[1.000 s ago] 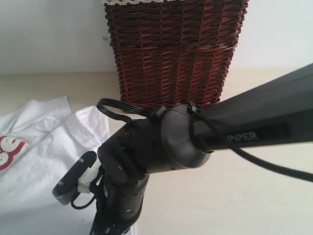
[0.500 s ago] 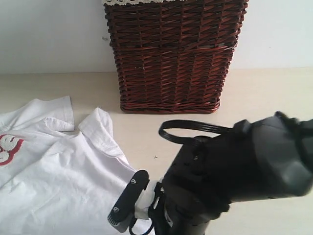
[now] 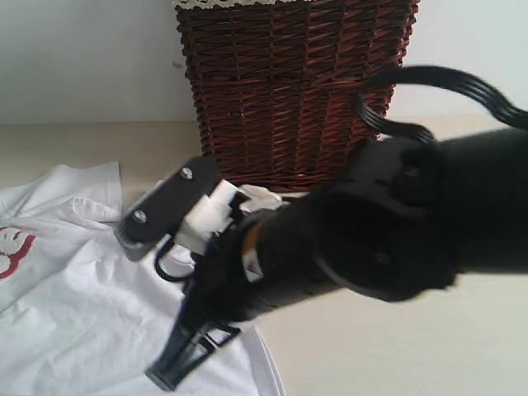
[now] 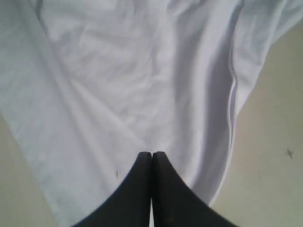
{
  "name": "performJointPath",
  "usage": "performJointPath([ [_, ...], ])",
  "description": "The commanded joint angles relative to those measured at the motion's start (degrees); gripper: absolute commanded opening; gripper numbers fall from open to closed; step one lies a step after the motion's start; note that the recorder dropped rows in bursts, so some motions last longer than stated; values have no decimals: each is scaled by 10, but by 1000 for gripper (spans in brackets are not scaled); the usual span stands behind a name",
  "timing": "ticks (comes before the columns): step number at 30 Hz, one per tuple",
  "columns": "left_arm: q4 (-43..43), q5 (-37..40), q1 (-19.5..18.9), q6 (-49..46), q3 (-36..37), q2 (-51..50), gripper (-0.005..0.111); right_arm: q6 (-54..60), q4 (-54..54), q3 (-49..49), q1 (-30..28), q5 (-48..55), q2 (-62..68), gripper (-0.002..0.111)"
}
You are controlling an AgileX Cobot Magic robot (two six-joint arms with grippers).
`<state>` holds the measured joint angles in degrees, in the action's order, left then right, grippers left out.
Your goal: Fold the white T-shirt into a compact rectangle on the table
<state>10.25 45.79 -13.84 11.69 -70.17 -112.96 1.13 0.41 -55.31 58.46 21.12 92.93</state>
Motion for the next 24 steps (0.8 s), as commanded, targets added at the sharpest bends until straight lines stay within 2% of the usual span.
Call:
performJointPath([
  [1, -62, -27, 5, -59, 2, 43, 0, 2, -4, -121, -5, 54, 118, 0],
  [5, -160, -50, 5, -168, 16, 39, 0, 3, -7, -215, -5, 114, 211, 0],
  [12, -288, -71, 8, -272, 16, -17, 0, 3, -19, -273, -27, 162, 293, 0],
  [24, -296, -78, 18, -285, 15, -86, 0, 2, -25, -278, -122, 221, 326, 0],
])
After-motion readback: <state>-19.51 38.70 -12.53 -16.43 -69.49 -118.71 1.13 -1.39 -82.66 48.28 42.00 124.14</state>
